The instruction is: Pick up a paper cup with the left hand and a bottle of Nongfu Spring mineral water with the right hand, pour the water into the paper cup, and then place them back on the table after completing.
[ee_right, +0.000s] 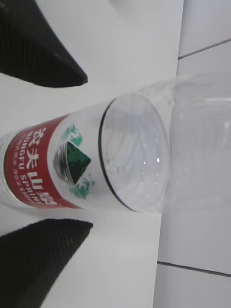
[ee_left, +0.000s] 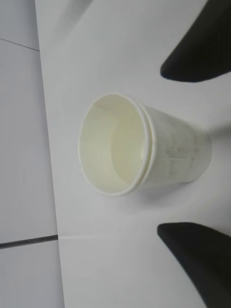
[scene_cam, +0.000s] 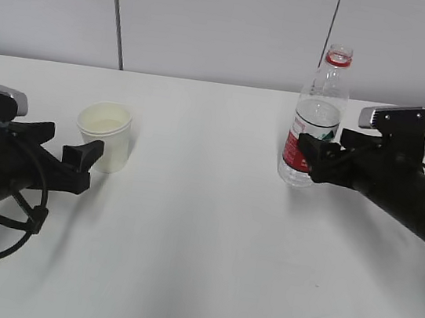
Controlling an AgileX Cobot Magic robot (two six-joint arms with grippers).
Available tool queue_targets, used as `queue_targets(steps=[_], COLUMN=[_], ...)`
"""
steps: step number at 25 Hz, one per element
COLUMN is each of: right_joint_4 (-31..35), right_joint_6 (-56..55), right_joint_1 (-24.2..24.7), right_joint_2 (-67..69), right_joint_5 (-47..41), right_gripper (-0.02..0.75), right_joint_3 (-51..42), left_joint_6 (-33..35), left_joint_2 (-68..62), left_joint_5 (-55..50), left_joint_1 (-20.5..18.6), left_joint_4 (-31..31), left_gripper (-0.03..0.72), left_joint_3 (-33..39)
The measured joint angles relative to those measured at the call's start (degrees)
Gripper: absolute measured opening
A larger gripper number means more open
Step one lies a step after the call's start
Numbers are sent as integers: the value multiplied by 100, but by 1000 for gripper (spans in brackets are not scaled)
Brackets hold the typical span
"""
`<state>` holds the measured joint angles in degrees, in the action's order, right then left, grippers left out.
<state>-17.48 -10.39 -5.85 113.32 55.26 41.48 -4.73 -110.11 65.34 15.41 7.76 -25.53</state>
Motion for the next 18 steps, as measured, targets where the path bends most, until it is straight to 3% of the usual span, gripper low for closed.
queue_targets(steps=[3, 8, 18], right_joint_4=[45, 83, 104], right_joint_6=[5, 34, 42], right_joint_1=[0, 0, 0], right_joint_2=[-284, -937, -2480], right_joint_5=[-106, -1039, -3318], right_gripper=[634, 629, 592], right_joint_3=[-229, -346, -382], left_joint_6=[-53, -93, -106], left_joint_2=[78, 570, 1762], left_joint_5=[-36, -578, -2808], left_joint_1=[0, 0, 0], left_joint_4=[0, 5, 0], left_gripper=[549, 549, 549], left_joint_3=[0, 0, 6])
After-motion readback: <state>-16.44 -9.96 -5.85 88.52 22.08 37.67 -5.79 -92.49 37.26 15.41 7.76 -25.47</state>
